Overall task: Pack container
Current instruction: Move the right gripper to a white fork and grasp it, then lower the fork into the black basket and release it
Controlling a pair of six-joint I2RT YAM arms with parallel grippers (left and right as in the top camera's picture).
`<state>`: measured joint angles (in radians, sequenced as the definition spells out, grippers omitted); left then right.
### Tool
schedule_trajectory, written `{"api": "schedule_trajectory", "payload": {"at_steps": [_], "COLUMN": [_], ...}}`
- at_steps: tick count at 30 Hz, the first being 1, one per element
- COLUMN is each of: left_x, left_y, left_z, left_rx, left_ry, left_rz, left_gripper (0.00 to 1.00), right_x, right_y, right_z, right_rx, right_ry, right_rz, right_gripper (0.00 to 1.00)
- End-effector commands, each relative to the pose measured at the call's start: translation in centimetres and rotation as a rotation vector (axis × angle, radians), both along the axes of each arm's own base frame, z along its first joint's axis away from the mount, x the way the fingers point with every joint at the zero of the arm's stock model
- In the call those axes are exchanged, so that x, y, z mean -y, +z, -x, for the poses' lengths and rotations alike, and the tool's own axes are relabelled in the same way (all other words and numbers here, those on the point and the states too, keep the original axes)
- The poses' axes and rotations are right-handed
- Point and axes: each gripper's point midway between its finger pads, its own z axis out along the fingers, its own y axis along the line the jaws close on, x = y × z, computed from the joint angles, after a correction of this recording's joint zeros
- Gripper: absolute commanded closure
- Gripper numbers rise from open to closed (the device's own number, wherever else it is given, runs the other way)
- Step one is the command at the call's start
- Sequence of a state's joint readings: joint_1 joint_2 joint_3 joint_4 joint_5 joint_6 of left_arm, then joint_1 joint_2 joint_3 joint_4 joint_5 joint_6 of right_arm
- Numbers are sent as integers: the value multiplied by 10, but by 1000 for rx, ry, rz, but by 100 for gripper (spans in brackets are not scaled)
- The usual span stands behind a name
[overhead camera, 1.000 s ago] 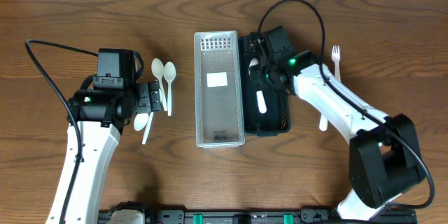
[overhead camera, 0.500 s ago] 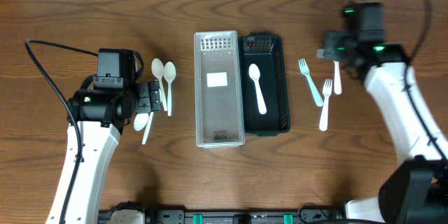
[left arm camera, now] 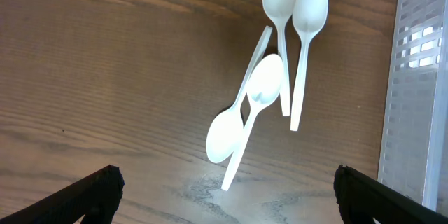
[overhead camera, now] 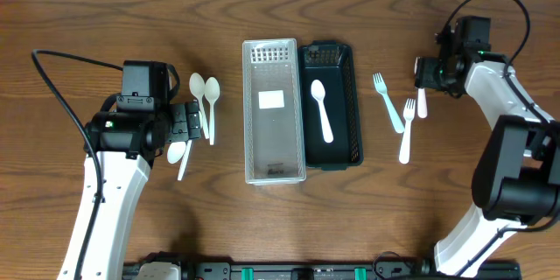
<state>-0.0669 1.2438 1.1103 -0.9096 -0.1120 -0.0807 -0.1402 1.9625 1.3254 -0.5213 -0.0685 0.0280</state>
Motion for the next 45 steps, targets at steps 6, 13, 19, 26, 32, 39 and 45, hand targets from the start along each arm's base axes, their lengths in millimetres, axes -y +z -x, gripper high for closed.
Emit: {"api": "schedule_trajectory", "payload": {"at_steps": [6,13,19,26,32,39,45], "left_x": [-4,-4,-4,-4,-4,-4,-4], "left_y": [4,4,4,4,4,4,4], "left_z": [-2,-2,-2,-2,-2,-2,-2], "left_rx": [7,7,7,7,7,7,7], "left_ry": [6,6,6,6,6,6,6], "left_rz": [-13,-13,-13,-13,-13,-13,-13], "left_gripper": [2,2,2,2,2,2,2], "right_x": [-5,-6,-7,-6,-2,-30,-116], "right_y": [-35,-37,-41,-48,-21,95,163], "right_z": [5,8,13,25,24,10,28], "right_rx": [-71,-85,-109,-165,-128,147,283], "right_ry": [32,1,-8,-13,-23,39,128], "right_rz": [-20,-33,-39,-34,-6,15,-99], "right_gripper": [37,51,60,78,99,99,99]}}
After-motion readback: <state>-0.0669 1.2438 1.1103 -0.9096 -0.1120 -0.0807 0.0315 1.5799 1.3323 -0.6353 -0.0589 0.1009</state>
